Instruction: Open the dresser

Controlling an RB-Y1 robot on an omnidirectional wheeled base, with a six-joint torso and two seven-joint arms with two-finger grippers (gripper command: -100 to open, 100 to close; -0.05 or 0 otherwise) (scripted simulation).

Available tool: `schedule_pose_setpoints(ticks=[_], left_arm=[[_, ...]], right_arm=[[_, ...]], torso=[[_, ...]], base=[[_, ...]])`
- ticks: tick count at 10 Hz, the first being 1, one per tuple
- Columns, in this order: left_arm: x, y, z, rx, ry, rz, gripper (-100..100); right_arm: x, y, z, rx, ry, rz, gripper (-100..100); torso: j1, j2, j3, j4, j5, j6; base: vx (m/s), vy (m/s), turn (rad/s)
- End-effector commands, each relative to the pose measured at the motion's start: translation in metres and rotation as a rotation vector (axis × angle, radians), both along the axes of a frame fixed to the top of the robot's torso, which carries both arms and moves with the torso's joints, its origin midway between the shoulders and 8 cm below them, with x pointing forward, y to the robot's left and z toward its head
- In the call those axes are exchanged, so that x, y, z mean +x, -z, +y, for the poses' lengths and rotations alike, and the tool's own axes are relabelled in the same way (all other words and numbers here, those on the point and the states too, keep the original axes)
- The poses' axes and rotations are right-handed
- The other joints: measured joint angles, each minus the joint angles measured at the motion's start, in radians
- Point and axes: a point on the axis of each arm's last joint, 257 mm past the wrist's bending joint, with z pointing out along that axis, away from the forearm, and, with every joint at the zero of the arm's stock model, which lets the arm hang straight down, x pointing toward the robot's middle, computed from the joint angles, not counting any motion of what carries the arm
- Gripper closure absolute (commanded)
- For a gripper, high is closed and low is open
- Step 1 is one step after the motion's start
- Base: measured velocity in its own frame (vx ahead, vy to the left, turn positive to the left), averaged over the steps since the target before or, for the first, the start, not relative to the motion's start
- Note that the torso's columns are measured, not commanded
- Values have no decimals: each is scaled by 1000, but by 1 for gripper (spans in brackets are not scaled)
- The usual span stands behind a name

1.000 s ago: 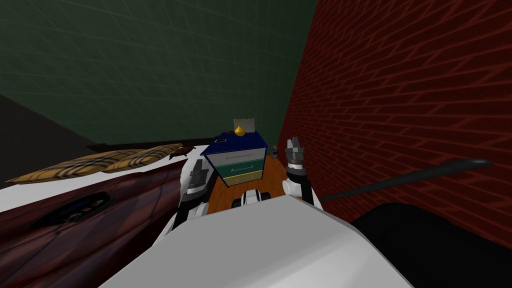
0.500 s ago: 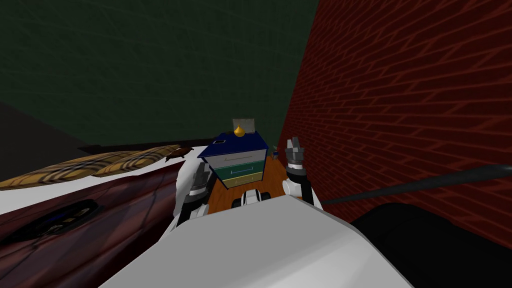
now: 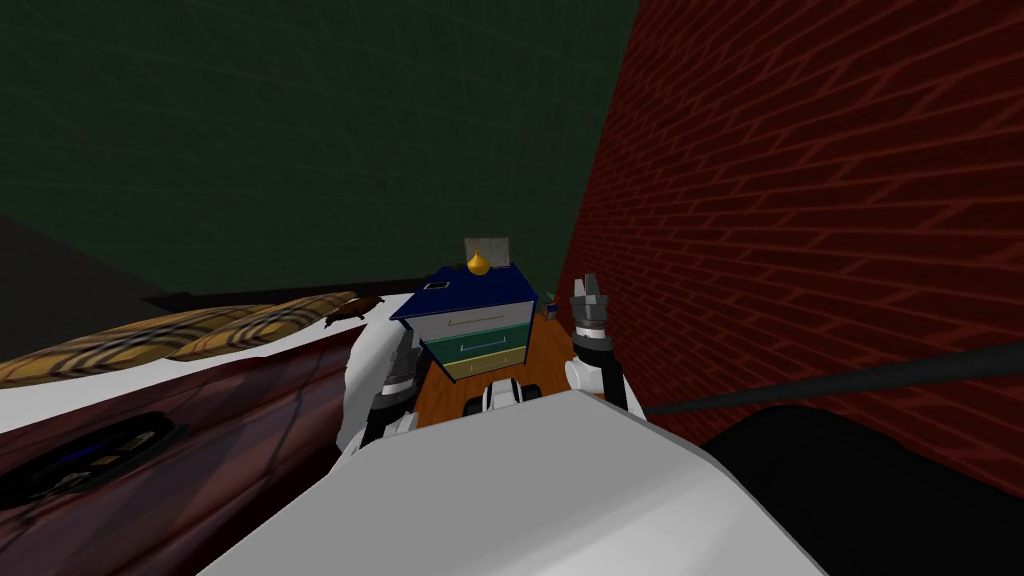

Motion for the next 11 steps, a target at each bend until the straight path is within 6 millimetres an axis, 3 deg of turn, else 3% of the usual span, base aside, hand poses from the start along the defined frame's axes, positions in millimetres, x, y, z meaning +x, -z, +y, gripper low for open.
schedule_pose_setpoints(ticks=[1, 11], left_arm=[[-2, 15, 1, 6, -4, 14, -100], [-15, 79, 2, 12, -17, 62, -100]], right_arm=[[0, 0, 0, 0, 0, 0, 0], [0, 0, 0, 0, 0, 0, 0]], torso=[[0, 0, 0, 0, 0, 0], [0, 0, 0, 0, 0, 0]], base=[[43, 5, -3], [56, 2, -7]])
